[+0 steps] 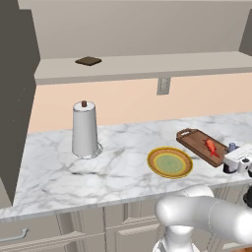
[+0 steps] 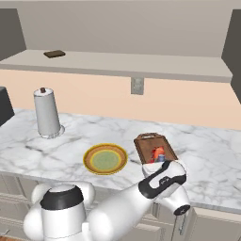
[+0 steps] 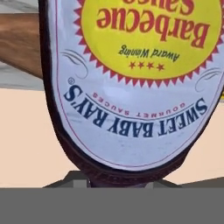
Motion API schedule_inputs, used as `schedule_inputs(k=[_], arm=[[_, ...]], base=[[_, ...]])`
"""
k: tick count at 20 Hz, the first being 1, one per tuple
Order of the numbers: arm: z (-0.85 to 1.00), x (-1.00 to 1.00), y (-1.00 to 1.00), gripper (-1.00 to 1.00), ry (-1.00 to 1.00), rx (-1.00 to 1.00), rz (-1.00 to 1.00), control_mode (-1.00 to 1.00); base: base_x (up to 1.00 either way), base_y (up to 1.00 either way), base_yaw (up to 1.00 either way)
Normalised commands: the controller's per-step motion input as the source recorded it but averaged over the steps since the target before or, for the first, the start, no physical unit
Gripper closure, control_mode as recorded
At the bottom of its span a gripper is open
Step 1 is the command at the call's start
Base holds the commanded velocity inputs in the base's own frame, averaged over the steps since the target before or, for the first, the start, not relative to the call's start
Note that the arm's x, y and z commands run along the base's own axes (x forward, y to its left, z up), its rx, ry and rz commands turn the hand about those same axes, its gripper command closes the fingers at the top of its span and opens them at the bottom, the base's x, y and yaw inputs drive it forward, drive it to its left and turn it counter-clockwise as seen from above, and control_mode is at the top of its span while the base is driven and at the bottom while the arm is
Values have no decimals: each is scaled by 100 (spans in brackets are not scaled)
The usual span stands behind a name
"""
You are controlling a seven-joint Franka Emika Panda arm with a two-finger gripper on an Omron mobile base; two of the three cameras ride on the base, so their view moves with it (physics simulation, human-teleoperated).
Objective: Pick the fish from the plate and place it on the cutting board. Then pick the condiment bottle from the cabinet and place it next to the cutting board.
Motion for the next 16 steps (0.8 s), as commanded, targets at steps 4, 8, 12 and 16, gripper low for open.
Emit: schedule_inputs(k=[4,8,12,16], arm=[[-10,-7,-33,100,-6,4,0,-100],[-9,-14,-20,100,-8,3,0,-100],[-17,-25,-2,100,-13,2,0,-100],[-23,-20,1,100,-9,0,0,-100]], base=[[0,0,0],[0,0,0],[0,0,0],[0,0,0]])
